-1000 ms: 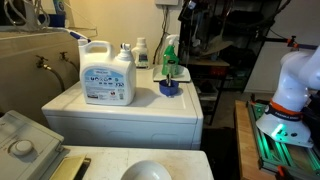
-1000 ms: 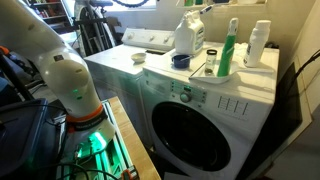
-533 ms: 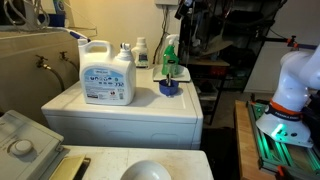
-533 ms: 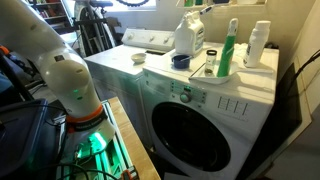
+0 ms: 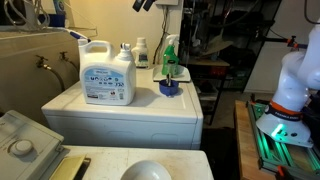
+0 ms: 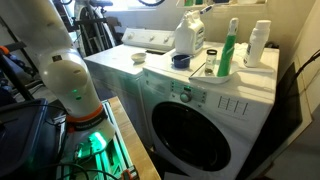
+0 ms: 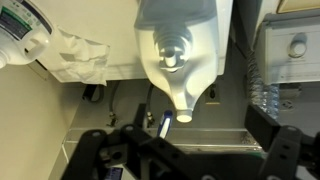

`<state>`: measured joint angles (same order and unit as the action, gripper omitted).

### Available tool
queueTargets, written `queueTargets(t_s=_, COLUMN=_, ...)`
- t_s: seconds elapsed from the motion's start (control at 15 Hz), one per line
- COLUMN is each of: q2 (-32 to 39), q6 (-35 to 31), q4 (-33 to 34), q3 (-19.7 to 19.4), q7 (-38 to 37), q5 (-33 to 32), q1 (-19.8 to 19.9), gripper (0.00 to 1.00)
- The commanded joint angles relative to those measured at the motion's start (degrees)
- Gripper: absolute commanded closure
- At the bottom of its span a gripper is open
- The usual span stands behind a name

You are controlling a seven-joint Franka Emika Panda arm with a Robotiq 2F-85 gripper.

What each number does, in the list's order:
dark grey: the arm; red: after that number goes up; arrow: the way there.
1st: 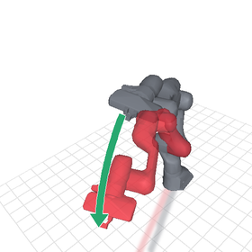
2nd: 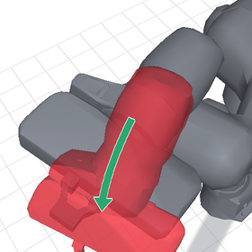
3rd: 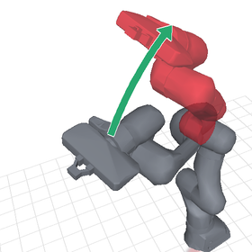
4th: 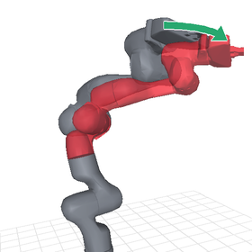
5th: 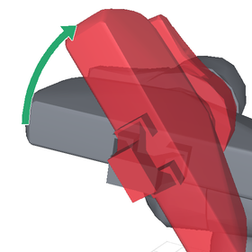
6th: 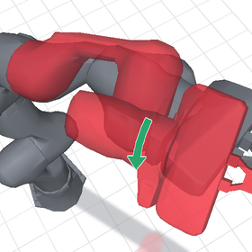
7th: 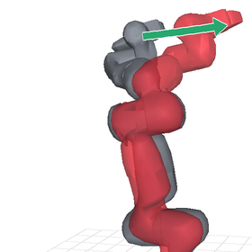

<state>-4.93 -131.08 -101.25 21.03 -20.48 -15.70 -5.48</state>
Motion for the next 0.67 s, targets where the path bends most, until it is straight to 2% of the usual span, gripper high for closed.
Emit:
queueTargets(t_s=0.0, q2=11.79, q6=7.19, q4=14.41, q3=-1.18, q7=-3.01, q5=-10.77, q1=-3.52, gripper=0.00)
queueTargets(t_s=0.13, q2=17.14, q6=9.93, q4=20.88, q3=-2.99, q7=-1.39, q5=-9.87, q1=-6.26, gripper=0.00)
queueTargets(t_s=0.27, q2=21.91, q6=10.51, q4=27.24, q3=-4.41, q7=0.03, q5=-3.88, q1=-8.07, gripper=0.00)
queueTargets(t_s=0.33, q2=16.48, q6=7.59, q4=19.58, q3=-5.92, q7=-1.11, q5=-5.85, q1=-8.43, gripper=0.00)
queueTargets(t_s=0.4, q2=18.71, q6=7.77, q4=21.95, q3=-3.09, q7=-1.37, q5=-5.93, q1=-6.30, gripper=0.00)
queueTargets(t_s=0.6, q2=21.76, q6=8.09, q4=25.72, q3=-3.57, q7=-1.08, q5=-5.32, q1=-7.26, gripper=0.00)
